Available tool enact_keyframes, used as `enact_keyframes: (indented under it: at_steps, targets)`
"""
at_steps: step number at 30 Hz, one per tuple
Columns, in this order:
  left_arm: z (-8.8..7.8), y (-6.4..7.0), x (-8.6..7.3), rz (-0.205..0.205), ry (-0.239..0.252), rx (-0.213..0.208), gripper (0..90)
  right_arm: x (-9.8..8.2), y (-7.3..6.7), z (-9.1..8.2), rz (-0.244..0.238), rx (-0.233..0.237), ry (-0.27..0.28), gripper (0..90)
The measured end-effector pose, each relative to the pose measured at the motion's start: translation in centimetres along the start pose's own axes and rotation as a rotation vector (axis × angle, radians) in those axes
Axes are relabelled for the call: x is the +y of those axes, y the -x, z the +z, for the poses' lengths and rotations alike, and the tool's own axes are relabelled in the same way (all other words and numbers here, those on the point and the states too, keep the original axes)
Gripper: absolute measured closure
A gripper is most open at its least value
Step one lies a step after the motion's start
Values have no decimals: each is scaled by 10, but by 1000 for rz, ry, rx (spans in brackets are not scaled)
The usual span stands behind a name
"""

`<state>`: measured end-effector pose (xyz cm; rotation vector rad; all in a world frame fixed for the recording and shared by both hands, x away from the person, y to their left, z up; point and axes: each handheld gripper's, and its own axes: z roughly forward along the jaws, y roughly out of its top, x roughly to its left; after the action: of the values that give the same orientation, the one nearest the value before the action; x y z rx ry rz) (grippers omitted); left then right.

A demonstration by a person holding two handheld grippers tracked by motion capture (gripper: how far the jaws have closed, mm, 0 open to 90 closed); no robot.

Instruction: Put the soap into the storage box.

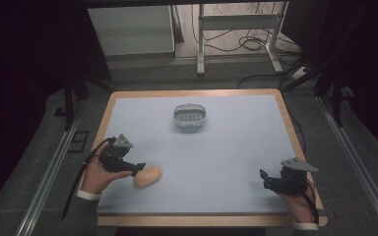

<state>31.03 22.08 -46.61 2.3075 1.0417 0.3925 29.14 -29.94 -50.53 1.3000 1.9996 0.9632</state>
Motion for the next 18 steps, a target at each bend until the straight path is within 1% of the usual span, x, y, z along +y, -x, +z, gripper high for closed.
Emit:
enact_keyframes:
  at_steps: [4, 9, 18]
  targets:
    - [6, 2, 1, 12, -20, -7, 150, 0, -1, 1, -4, 1, -2, 63]
    - [14, 8, 2, 27, -50, -26, 147, -1, -1, 2, -5, -3, -11, 64]
    - [28, 19, 2, 69, -108, -46, 140, -1, 0, 2, -4, -9, -15, 66]
